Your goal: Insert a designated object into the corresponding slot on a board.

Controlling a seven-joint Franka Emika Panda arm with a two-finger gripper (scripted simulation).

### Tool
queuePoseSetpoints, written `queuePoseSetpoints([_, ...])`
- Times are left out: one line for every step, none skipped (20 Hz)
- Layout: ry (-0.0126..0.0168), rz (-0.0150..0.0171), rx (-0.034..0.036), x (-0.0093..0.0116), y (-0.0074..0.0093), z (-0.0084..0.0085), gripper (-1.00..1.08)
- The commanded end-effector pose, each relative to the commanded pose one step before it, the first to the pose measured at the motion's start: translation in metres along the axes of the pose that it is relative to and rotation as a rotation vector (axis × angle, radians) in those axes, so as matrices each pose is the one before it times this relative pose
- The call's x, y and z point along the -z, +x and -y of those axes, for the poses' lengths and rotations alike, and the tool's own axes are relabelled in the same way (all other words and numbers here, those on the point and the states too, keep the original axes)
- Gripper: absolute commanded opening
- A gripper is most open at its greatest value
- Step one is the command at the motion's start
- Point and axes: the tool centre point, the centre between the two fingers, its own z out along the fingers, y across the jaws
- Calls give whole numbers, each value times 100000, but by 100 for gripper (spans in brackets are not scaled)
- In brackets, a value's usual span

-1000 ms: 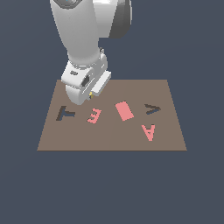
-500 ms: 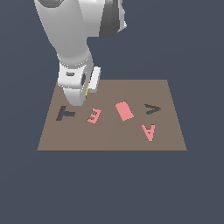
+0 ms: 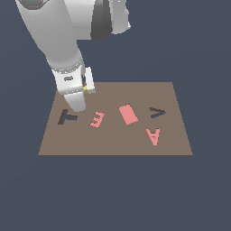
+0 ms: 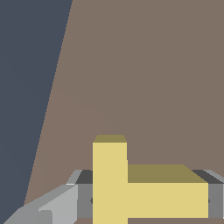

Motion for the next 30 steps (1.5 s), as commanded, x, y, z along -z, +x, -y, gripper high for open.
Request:
queuePoseSetpoints([-47,25,9281,52,-740,-242,-100])
queuePoseSetpoints([-4,1,3628,13,-297,-89,-100])
queuePoseSetpoints([-4,1,3638,13,-298,-90,-100])
queuePoseSetpoints([-4,1,3648,13,-299,-91,-100])
queuePoseSetpoints([-4,0,3659,13,-300,-91,-100])
queuePoseSetpoints([-3,0,3670,13,-301,-92,-100])
queuePoseSetpoints([-3,0,3683,13,-302,-93,-100])
queuePoseSetpoints([-3,0,3694,13,-303,-94,-100])
queuePoseSetpoints([-3,0,3706,13,-304,-95,-100])
queuePoseSetpoints([-2,-1,3719,13,-304,-96,-100])
queuePoseSetpoints([-2,-1,3732,13,-305,-97,-100])
queuePoseSetpoints([-2,-1,3745,12,-306,-98,-100])
queuePoseSetpoints([-1,-2,3758,12,-307,-100,-100])
queuePoseSetpoints([-1,-2,3772,12,-307,-101,-100])
queuePoseSetpoints([-1,-3,3785,12,-308,-102,-100])
queuePoseSetpoints([0,-3,3799,12,-309,-104,-100])
queuePoseSetpoints([0,-4,3801,11,-309,-105,-100])
queuePoseSetpoints([0,-4,3704,11,-300,-104,-100])
queuePoseSetpoints([0,-5,3578,10,-290,-102,-100])
queuePoseSetpoints([1,-5,3451,10,-279,-99,-100])
queuePoseSetpoints([1,-6,3322,9,-268,-97,-100])
queuePoseSetpoints([1,-6,3192,8,-258,-94,-100])
queuePoseSetpoints([1,-6,3062,8,-247,-91,-100])
queuePoseSetpoints([1,-7,2931,7,-236,-89,-100])
queuePoseSetpoints([1,-7,2802,7,-225,-87,-100])
queuePoseSetpoints([1,-7,2670,6,-214,-84,-100])
queuePoseSetpoints([1,-7,2536,6,-203,-80,-100])
queuePoseSetpoints([1,-7,2400,5,-192,-77,-100])
queuePoseSetpoints([1,-7,2272,5,-182,-74,-100])
queuePoseSetpoints([1,-7,2144,4,-171,-72,-100])
